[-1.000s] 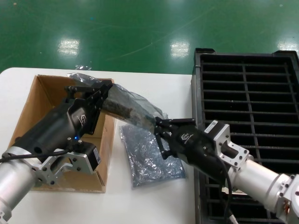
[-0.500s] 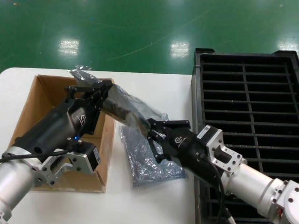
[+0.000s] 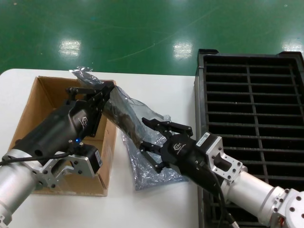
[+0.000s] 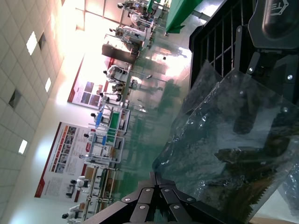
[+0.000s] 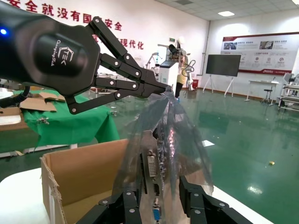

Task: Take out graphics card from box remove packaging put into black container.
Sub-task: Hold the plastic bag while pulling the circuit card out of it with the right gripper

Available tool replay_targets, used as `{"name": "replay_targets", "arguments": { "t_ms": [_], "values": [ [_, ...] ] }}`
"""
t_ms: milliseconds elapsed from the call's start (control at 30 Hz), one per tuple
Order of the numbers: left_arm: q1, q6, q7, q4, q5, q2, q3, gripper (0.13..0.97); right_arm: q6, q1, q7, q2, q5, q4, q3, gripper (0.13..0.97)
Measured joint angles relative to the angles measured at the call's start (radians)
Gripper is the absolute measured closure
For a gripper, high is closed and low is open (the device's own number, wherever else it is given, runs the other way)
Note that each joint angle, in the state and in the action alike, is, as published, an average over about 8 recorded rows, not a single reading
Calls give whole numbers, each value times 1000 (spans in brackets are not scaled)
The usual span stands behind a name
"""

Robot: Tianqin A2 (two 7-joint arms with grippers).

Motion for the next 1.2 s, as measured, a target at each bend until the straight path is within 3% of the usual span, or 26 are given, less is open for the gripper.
{"name": "replay_targets", "arguments": {
  "t_ms": [267,833,1200],
  "values": [
    [0,0,0,0,0,0,0,958,-8,0,-1,-42,-18,-27,20,771],
    [0,0,0,0,0,0,0,958,-2,8,39,-103,-69,-73,34,918],
    [0,0,0,0,0,0,0,958,23,-3,76,-122,-103,-73,42,886]
  ]
}}
